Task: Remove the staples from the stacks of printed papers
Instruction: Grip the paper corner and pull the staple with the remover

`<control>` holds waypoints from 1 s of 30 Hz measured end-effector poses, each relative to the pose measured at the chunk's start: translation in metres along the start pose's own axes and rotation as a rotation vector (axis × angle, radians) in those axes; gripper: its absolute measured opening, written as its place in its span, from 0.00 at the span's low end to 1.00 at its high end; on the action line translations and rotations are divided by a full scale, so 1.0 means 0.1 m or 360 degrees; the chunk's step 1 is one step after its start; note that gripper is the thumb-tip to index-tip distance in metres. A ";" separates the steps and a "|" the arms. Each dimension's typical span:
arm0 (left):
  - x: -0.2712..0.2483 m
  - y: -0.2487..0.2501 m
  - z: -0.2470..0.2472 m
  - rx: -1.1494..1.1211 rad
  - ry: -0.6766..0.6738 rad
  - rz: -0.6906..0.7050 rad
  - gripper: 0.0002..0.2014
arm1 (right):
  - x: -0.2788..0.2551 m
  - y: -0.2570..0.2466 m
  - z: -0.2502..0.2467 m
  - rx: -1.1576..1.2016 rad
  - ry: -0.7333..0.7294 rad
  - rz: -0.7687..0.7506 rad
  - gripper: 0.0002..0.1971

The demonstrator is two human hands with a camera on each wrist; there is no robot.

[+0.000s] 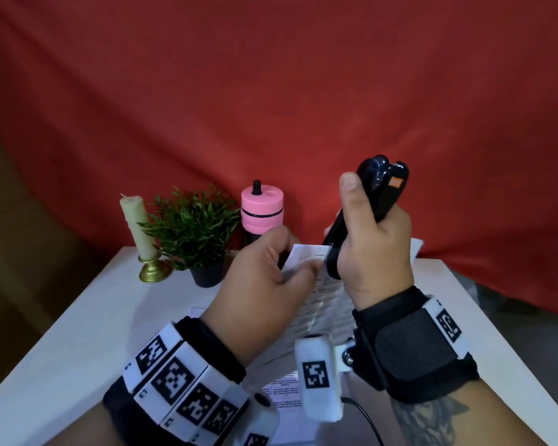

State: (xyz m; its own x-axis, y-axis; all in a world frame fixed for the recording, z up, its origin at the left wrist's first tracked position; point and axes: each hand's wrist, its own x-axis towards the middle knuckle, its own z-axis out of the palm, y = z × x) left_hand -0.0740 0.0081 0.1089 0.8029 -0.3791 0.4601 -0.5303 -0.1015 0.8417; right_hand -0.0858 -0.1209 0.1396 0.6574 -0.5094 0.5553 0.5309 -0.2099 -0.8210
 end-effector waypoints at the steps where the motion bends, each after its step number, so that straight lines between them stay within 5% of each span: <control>1: 0.00 0.01 0.02 -0.0050 -0.0032 -0.0012 0.06 | 0.01 0.00 0.00 -0.0009 -0.0007 -0.0011 0.37; 5: 0.00 -0.02 0.01 -0.0042 -0.0059 0.0054 0.13 | 0.02 0.03 0.01 0.0012 -0.0021 0.0064 0.32; 10: 0.05 -0.07 -0.13 -0.0038 0.0139 0.0415 0.13 | 0.02 0.03 -0.14 0.0170 0.0103 -0.0039 0.19; 19: 0.10 0.00 -0.16 0.0015 0.0197 0.0834 0.05 | -0.04 -0.15 -0.27 0.0148 0.0086 -0.0356 0.25; 27: 0.07 0.00 -0.18 -0.0023 0.0211 0.0746 0.07 | -0.06 -0.15 -0.26 0.0127 0.0082 -0.0341 0.27; 30: 0.03 0.07 -0.19 -0.0032 0.0196 0.0548 0.07 | -0.06 -0.17 -0.25 0.0131 0.0075 -0.0336 0.26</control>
State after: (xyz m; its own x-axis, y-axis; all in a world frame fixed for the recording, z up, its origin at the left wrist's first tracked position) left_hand -0.0707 0.0237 0.1215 0.6058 -0.2744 0.7468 -0.7706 0.0315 0.6366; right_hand -0.1123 -0.1352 0.1471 0.5026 -0.5004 0.7050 0.6971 -0.2478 -0.6728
